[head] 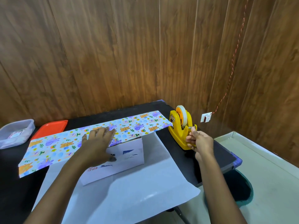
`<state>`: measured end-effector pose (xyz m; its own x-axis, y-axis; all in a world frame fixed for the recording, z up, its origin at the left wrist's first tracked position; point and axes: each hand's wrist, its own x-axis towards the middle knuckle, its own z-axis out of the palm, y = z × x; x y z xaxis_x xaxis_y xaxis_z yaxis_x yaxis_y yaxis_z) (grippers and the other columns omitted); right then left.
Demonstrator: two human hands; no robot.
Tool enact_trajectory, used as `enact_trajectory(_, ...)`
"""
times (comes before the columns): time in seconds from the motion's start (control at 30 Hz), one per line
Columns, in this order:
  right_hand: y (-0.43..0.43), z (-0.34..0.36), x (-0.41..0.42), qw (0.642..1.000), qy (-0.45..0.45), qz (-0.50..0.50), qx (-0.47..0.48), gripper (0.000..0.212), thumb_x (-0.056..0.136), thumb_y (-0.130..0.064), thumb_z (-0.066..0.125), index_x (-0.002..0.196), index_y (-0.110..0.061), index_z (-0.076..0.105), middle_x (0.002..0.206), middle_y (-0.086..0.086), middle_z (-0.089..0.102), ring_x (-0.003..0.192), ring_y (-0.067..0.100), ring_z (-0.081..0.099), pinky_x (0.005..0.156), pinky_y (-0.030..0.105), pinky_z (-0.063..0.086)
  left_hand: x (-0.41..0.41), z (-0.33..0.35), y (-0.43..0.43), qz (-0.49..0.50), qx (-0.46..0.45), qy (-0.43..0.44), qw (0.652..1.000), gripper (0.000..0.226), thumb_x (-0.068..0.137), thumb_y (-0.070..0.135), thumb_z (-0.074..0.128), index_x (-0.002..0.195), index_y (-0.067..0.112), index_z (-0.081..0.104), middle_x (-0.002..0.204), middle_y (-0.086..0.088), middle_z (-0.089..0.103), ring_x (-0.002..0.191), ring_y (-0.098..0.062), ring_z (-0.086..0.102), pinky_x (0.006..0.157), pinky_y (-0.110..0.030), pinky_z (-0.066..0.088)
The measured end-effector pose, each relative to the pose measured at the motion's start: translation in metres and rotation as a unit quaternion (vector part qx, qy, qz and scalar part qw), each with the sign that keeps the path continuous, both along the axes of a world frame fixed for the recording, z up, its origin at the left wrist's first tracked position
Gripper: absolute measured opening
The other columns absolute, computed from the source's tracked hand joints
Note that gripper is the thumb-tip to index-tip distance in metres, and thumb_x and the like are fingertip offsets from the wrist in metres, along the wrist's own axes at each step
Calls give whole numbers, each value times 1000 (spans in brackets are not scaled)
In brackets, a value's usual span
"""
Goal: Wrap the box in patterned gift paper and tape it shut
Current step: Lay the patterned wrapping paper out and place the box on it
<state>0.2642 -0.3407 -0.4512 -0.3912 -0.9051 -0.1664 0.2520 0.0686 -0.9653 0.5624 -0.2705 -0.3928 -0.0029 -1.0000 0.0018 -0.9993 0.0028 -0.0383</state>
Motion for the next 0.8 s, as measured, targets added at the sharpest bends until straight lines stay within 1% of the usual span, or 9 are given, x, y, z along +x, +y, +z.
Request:
enact_trajectory(0.17,4,-2,8,993,-119,-8,5,27,94,-27,55,74,-9,56,69,7,63,65,18,61,58,29,50,1,1,1,-9,2,30,999,96,78,49,68,150,29,7,156,6,6,141,-22,8,115,-47,16)
enact_trajectory(0.3,3,2,12,968,-249,1,22,23,96,-22,52,79,-6,53,51,5,66,69,20,62,58,32,54,2,1,0,-10,0,27,1000,95,78,49,67,150,29,7,156,6,6,141,-22,8,115,-47,16)
enact_trajectory(0.43,14,-6,13,922,-384,9,43,20,98,-14,46,81,-4,52,75,11,60,71,20,59,87,33,54,2,2,0,-14,-6,45,999,96,77,46,70,149,22,11,153,2,15,139,-21,16,114,-45,19)
enact_trajectory(0.47,19,-4,15,922,-385,21,39,20,97,-13,47,80,-4,53,76,10,58,68,20,60,80,29,57,2,3,0,-10,-5,75,997,94,76,43,73,147,19,16,150,0,22,136,-21,22,113,-43,22)
enact_trajectory(0.53,32,9,24,943,-323,81,20,19,96,-11,50,79,-3,56,65,8,59,53,16,64,52,22,56,9,9,2,-6,1,157,988,78,73,36,77,133,20,31,139,-2,39,125,-21,38,104,-38,35)
enact_trajectory(0.57,40,19,32,955,-269,125,7,19,95,-9,51,79,-2,57,56,5,59,47,13,63,46,19,53,13,12,4,-9,7,183,983,69,73,34,78,125,22,35,133,-1,43,117,-19,44,98,-36,41)
enact_trajectory(0.63,57,40,54,962,-158,221,-28,17,93,-7,52,79,-2,59,46,1,56,43,11,60,44,18,50,20,18,7,-29,17,193,981,59,74,31,78,119,23,40,132,2,44,112,-18,47,91,-32,43)
enact_trajectory(0.7,74,56,83,949,-68,303,-56,16,92,-7,54,78,-2,61,47,1,55,43,11,57,44,18,47,26,19,9,-56,14,185,981,55,76,30,76,120,21,45,140,4,40,120,-18,44,95,-30,40)
enact_trajectory(0.8,91,65,129,933,21,352,-73,14,92,-5,54,81,-4,61,47,3,53,44,18,54,42,19,44,31,17,13,-80,-7,188,979,51,77,29,76,119,15,50,141,2,40,123,-17,42,97,-29,37)
